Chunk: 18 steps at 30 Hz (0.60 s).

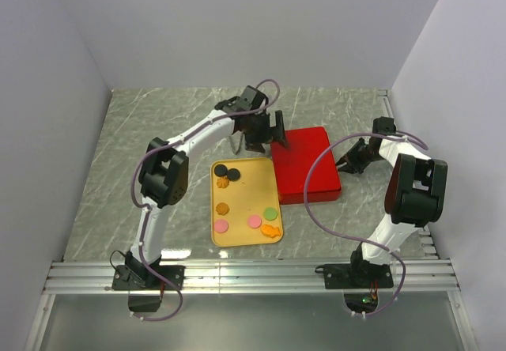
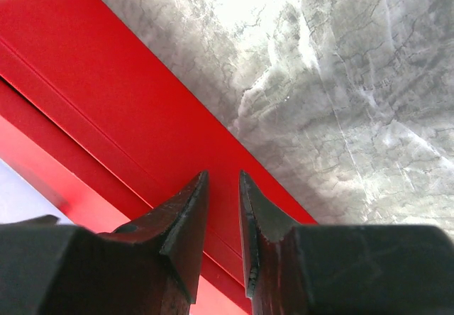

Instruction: Pack the cookies

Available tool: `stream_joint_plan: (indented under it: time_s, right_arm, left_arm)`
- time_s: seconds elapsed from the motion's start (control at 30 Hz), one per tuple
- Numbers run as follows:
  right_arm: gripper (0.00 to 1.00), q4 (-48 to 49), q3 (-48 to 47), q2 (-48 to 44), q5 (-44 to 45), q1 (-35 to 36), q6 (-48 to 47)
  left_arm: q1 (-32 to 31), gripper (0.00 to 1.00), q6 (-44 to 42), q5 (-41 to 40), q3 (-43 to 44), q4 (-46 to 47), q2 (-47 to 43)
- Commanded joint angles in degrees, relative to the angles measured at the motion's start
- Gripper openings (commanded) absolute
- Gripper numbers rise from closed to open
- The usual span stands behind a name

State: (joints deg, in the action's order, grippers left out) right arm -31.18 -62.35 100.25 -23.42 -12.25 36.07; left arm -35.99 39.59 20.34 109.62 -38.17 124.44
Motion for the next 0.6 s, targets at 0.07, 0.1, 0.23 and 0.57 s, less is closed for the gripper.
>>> stream_joint_plan:
  time_s: [0.07,0.1,0.23,0.57]
  right_arm:
    - [0.31,-3.0,-1.4,-3.1,-0.8,0.6,-1.4]
    - [0.29,-3.0,-1.2,-3.1,-0.5,0.6,-1.5]
    - [0.26,-3.5,-0.8,-3.7,0.3,0.6,-2.0]
    - [0.22,-4.1,0.8,-3.9,1.7,0.6,-3.0]
  left_arm:
    - [2.7,0.95,-1.7,-3.8,6.0,-2.8,0.4]
    - [3.1,0.93,-1.7,-4.2,7.0,-3.0,1.0]
    - [4.3,0.66,-2.3,-5.5,15.0,-5.2,5.8]
    - [5.9,0.48,-0.8,-9.3,24.8,-8.5,13.8]
